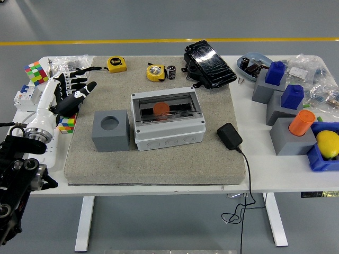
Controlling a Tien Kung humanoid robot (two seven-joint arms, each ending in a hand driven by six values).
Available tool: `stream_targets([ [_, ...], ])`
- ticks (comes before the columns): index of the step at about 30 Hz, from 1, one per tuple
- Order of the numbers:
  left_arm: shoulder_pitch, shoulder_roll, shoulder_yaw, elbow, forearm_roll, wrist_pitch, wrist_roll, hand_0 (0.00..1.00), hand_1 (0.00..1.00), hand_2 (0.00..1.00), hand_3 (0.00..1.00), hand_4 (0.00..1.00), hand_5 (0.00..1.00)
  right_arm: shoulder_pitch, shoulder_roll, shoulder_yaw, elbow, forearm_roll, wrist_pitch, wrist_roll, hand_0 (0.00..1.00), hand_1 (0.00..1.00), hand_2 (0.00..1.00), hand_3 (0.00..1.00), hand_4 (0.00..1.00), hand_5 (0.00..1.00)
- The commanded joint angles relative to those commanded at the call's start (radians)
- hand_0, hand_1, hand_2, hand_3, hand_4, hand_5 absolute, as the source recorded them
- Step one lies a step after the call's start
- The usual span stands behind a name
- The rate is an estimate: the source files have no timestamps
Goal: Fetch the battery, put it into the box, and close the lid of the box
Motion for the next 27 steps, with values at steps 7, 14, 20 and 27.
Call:
stream_targets([
  [7, 0.003, -0.004, 0.009, 0.0, -0.003, -0.002, 0.0, 0.609, 0.698, 0.694, 0.732, 0.998, 0.481, 0.016, 0.005, 0.014, -0.001, -0.004, -0.002, 0.002, 0.543, 0.601, 0.589, 0.547, 0.926, 0.487],
  [14, -0.01, 0.016, 0.025, 0.022, -0.012, -0.003, -0.016, 0.609, 0.697, 0.694, 0.732, 0.998, 0.485, 0.023, 0.0, -0.029, -0.009, 0.02, -0.001, -0.003, 0.544, 0.602, 0.59, 0.547, 0.925, 0.488],
  [20, 0.014, 0.013, 0.015, 0.021, -0.012, -0.006, -0.017, 0.608, 0.697, 0.693, 0.733, 0.998, 0.487, 0.0, 0.021, 0.015, -0.018, 0.019, -0.003, -0.001, 0.544, 0.601, 0.59, 0.547, 0.925, 0.489],
  [27, 0.013, 0.018, 0.04, 0.032, -0.009, -0.012, -0.013, 0.606, 0.697, 0.692, 0.733, 0.998, 0.49, -0.013, 0.033, -0.011, -0.028, 0.048, 0.001, -0.006, 0.545, 0.602, 0.591, 0.547, 0.925, 0.489],
])
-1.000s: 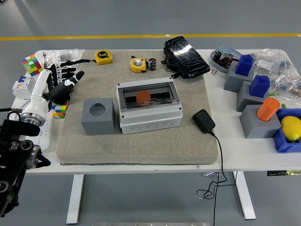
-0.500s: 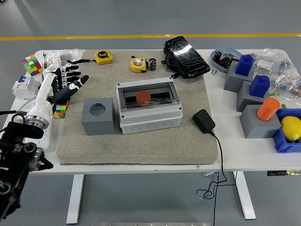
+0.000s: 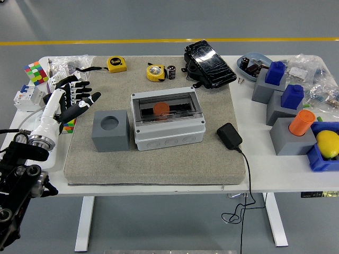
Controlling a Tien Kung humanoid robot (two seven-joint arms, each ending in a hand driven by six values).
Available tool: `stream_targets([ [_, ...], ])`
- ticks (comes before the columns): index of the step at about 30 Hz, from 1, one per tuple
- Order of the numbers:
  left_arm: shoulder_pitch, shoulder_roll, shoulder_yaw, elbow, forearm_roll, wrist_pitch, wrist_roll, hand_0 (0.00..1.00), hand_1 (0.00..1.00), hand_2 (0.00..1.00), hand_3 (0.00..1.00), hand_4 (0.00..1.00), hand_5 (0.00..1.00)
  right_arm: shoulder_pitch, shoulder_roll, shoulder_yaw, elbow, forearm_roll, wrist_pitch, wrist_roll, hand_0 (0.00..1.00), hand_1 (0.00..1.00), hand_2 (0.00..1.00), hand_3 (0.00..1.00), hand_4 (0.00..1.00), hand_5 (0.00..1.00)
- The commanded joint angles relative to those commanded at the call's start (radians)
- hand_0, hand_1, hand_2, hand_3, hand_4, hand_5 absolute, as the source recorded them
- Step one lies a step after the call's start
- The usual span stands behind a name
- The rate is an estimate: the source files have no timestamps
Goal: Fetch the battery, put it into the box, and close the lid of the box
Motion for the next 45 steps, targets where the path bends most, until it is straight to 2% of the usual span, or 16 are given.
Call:
stream_targets([
  [20, -0.008, 0.004, -0.02, -0.006, 0.002, -0.009, 0.001, 0.607, 0.695, 0.69, 0.733, 0.998, 0.5, 0.015, -0.004, -0.007, -0.007, 0.019, -0.001, -0.002, 0.545, 0.601, 0.593, 0.546, 0.926, 0.49],
  [29, -0.013, 0.009, -0.036, -0.013, -0.009, -0.007, -0.015, 0.606, 0.695, 0.69, 0.733, 0.998, 0.498, 0.023, -0.004, -0.004, -0.004, 0.015, 0.0, -0.002, 0.546, 0.602, 0.594, 0.547, 0.926, 0.49],
  [38, -0.004, 0.001, -0.059, -0.023, -0.034, 0.006, -0.041, 0.593, 0.69, 0.682, 0.728, 0.998, 0.487, 0.023, -0.001, -0.019, -0.002, 0.021, 0.001, -0.003, 0.546, 0.602, 0.594, 0.547, 0.926, 0.49],
  [39, -0.004, 0.001, -0.061, -0.024, -0.035, 0.008, -0.043, 0.619, 0.685, 0.679, 0.726, 0.998, 0.49, 0.024, -0.001, -0.02, -0.002, 0.021, 0.001, -0.003, 0.546, 0.602, 0.594, 0.547, 0.926, 0.49],
  [44, -0.01, 0.006, -0.068, -0.029, -0.036, 0.009, -0.045, 0.619, 0.685, 0.679, 0.726, 0.998, 0.49, 0.029, -0.002, -0.029, -0.001, 0.024, 0.003, -0.005, 0.546, 0.602, 0.594, 0.547, 0.926, 0.49],
  [45, -0.011, 0.007, -0.07, -0.03, -0.036, 0.008, -0.044, 0.684, 0.69, 0.677, 0.721, 0.998, 0.488, 0.031, -0.003, -0.031, 0.0, 0.023, 0.003, -0.005, 0.546, 0.602, 0.594, 0.546, 0.927, 0.491],
])
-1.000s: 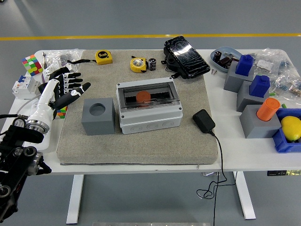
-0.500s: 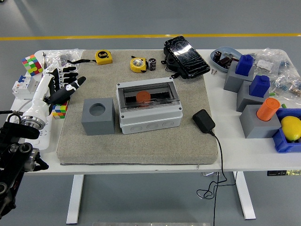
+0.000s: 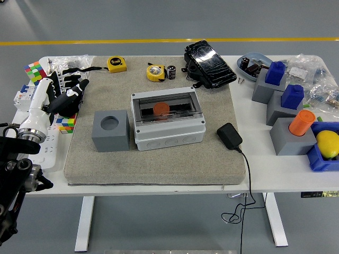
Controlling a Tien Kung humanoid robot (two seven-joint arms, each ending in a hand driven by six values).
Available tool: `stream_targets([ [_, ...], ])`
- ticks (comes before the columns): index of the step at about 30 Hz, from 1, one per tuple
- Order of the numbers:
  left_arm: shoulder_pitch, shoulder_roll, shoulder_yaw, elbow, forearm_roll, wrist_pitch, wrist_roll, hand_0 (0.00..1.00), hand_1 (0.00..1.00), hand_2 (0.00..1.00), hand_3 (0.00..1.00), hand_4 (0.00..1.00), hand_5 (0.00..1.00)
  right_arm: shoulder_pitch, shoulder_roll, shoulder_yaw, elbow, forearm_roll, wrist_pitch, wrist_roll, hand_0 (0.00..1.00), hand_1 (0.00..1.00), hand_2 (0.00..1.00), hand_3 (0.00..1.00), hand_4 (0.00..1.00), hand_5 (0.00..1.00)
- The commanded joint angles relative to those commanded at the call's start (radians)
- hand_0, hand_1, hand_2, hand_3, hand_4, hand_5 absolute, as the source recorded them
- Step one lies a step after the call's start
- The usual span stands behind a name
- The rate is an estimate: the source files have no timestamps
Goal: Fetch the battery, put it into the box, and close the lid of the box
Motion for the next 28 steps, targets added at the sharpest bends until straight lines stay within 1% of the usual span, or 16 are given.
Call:
stream_targets([
  [4, -0.001, 0.004, -0.006, -0.003, -0.003, -0.004, 0.001, 0.684, 0.69, 0.677, 0.721, 0.998, 0.488, 0.007, -0.005, 0.005, 0.003, -0.006, -0.001, 0.001, 0.546, 0.602, 0.594, 0.546, 0.927, 0.491],
  [5, 0.0, 0.004, -0.009, -0.003, -0.002, -0.006, 0.001, 0.724, 0.692, 0.673, 0.719, 0.998, 0.494, 0.008, -0.005, 0.006, 0.003, -0.007, -0.001, 0.0, 0.545, 0.602, 0.594, 0.546, 0.926, 0.492],
  [13, 0.012, -0.004, -0.02, -0.015, -0.009, -0.012, 0.0, 0.722, 0.689, 0.664, 0.717, 0.998, 0.485, 0.002, 0.001, 0.008, 0.003, -0.009, -0.001, 0.001, 0.545, 0.602, 0.594, 0.546, 0.927, 0.49],
  [23, 0.014, 0.0, -0.023, -0.027, -0.008, -0.014, 0.003, 0.721, 0.686, 0.662, 0.716, 0.998, 0.479, 0.007, 0.0, 0.019, 0.005, -0.017, -0.001, 0.001, 0.545, 0.602, 0.594, 0.546, 0.927, 0.492],
  [24, 0.014, 0.001, -0.024, -0.027, -0.008, -0.015, 0.003, 0.738, 0.687, 0.659, 0.715, 0.996, 0.456, 0.007, -0.001, 0.02, 0.006, -0.018, -0.001, 0.001, 0.545, 0.602, 0.594, 0.545, 0.927, 0.492],
  [28, 0.014, -0.001, -0.024, -0.028, -0.012, -0.016, 0.001, 0.738, 0.687, 0.659, 0.715, 0.996, 0.456, 0.007, -0.003, 0.017, 0.005, -0.016, -0.001, 0.001, 0.545, 0.602, 0.594, 0.545, 0.927, 0.492],
])
